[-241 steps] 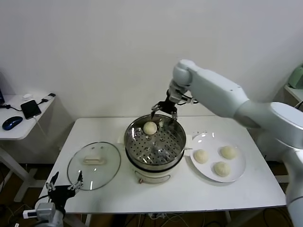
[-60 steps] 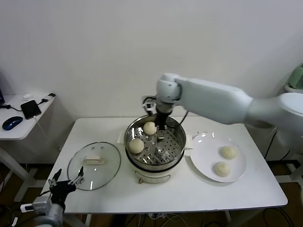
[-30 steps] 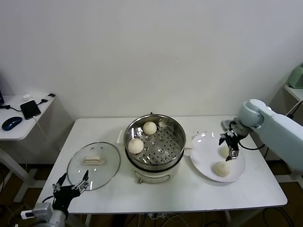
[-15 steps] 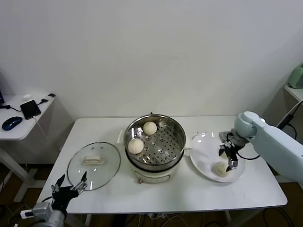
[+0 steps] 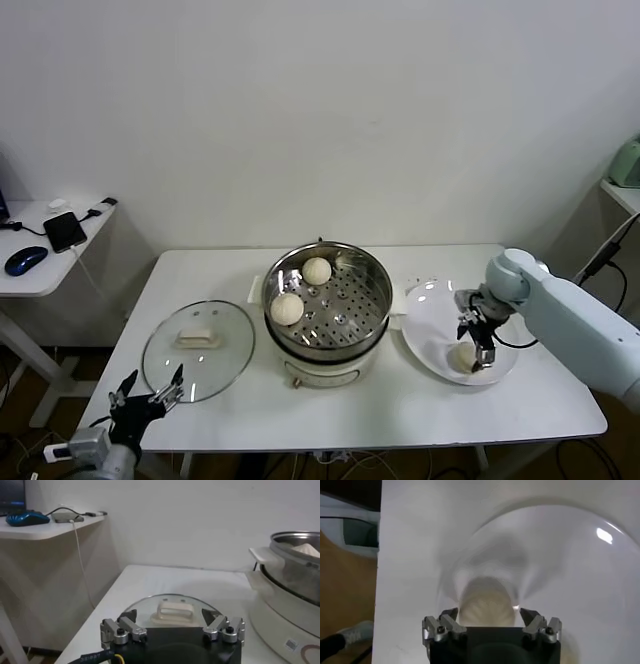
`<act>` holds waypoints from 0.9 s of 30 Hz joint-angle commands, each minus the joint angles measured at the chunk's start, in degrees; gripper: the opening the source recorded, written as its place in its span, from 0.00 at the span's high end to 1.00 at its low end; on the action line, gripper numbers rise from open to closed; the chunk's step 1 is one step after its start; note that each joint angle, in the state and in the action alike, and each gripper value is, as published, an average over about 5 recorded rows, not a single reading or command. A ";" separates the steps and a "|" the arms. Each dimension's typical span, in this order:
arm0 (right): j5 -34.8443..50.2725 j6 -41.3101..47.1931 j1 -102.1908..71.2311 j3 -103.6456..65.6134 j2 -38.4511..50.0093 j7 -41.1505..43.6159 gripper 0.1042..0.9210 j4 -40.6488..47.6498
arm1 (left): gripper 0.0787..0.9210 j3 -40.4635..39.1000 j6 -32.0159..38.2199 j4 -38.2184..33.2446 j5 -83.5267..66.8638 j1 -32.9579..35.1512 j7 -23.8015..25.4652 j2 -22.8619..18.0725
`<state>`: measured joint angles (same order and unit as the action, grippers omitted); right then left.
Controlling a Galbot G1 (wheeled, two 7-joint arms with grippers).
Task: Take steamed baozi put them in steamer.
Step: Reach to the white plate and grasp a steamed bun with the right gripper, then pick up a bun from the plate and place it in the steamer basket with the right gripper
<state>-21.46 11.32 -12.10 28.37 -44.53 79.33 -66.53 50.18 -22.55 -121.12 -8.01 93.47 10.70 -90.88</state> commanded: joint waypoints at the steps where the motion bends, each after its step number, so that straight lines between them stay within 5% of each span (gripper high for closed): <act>1: -1.13 0.10 -0.99 -0.80 -0.34 -0.47 0.12 0.69 | 0.12 -0.04 0.03 0.19 0.00 0.05 -0.07 -0.01; 7: -1.27 0.20 -1.29 -1.44 -0.38 -0.77 0.15 1.15 | 0.12 -0.09 0.00 0.18 0.10 0.02 -0.10 -0.04; 18: 1.74 1.10 2.84 -0.84 1.40 -0.35 0.47 -0.76 | 0.12 -0.71 0.27 0.29 1.04 -0.37 -0.37 -0.28; 27: 14.01 3.91 27.73 14.80 1.36 1.91 0.49 -5.38 | 0.12 -1.22 1.58 0.29 4.64 -1.08 -1.64 -0.89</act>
<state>-18.42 13.28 -6.82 29.73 -42.78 79.77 -68.26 49.03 -21.80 -120.70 -6.01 92.54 9.67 -91.58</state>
